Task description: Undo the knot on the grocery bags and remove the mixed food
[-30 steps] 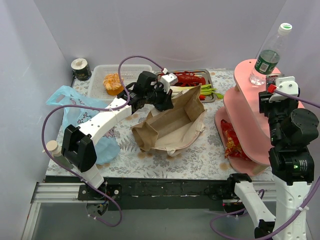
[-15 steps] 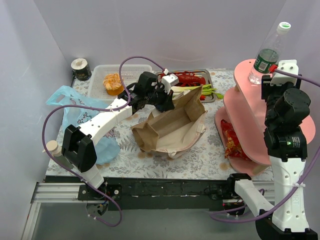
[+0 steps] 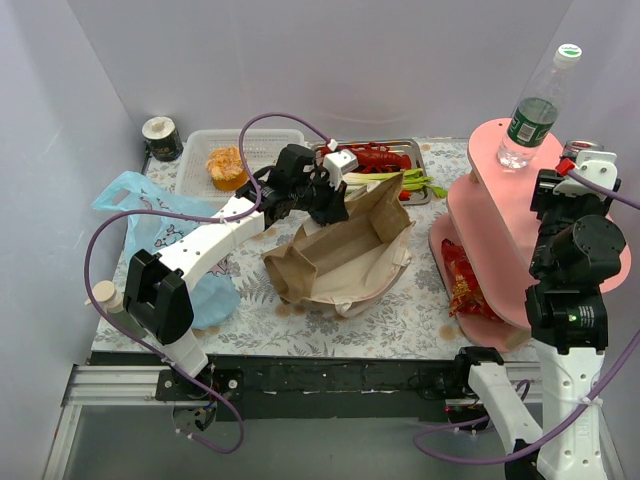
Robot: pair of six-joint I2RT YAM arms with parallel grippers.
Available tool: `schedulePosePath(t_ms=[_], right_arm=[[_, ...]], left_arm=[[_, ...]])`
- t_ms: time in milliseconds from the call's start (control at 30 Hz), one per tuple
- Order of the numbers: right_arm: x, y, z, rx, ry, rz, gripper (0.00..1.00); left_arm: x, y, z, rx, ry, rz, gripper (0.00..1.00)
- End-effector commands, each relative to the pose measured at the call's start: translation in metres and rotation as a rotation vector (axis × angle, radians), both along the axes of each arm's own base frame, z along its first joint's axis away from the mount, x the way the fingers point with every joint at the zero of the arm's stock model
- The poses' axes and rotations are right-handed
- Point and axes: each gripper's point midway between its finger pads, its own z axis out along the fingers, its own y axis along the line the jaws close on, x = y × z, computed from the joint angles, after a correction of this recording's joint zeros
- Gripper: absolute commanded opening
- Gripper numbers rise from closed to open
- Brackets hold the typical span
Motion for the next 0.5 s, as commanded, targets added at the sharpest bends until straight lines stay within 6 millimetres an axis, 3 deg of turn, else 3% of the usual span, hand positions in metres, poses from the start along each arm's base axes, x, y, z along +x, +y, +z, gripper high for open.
schedulePosePath(t_ms=[0,200,233,467], right_arm=[[-0.004,-0.009,0.0,0.023,-0.052,-0.05,0.01],[-0.011,-0.005,0.001,0.027,-0.142,-0.021,0.01],[-0.007,-0.002,-0.009,0.026,-0.132,-0.007,0.01],[-0.014,-0.009,-0.024,0.022,-0.157,-0.046,0.01]], left_arm=[[-0.012,-0.002,0.019,-0.025,-0.005,-0.034,0.05],[-0.012,0.0,0.015,0.005,0.007,-0.041,0.05],[-0.013,0.0,0.015,0.005,0.012,-0.043,0.05],[-0.016,-0.002,0.016,0.019,0.027,-0.06,0.05]])
